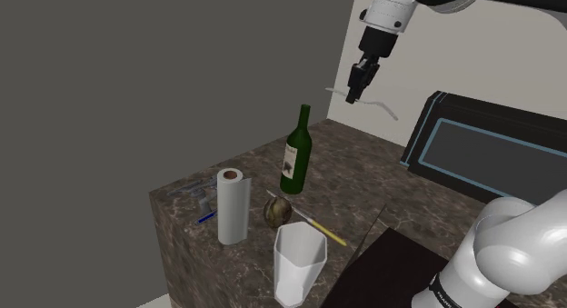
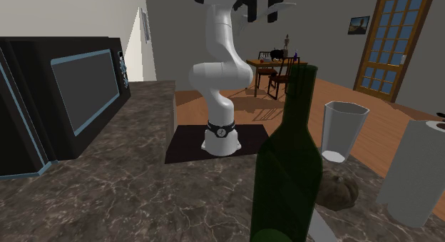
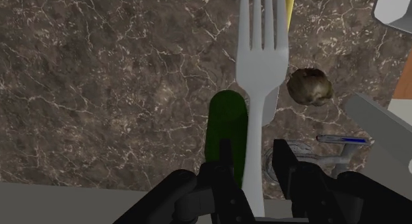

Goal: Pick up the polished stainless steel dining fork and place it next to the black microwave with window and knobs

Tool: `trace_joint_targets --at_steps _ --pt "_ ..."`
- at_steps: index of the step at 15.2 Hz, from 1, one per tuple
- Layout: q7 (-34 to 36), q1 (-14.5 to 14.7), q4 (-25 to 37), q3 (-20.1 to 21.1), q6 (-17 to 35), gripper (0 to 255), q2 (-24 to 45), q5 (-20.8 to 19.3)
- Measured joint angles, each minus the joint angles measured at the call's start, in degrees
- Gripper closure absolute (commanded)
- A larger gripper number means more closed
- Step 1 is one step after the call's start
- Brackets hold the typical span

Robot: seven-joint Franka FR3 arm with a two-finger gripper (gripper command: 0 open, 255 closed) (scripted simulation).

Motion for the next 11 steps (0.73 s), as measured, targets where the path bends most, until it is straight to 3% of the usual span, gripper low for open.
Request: trace_joint_targets --at_steps 11 --pt "-0.3 -0.2 10.5 -0.4 -7.7 255 2.9 -0.2"
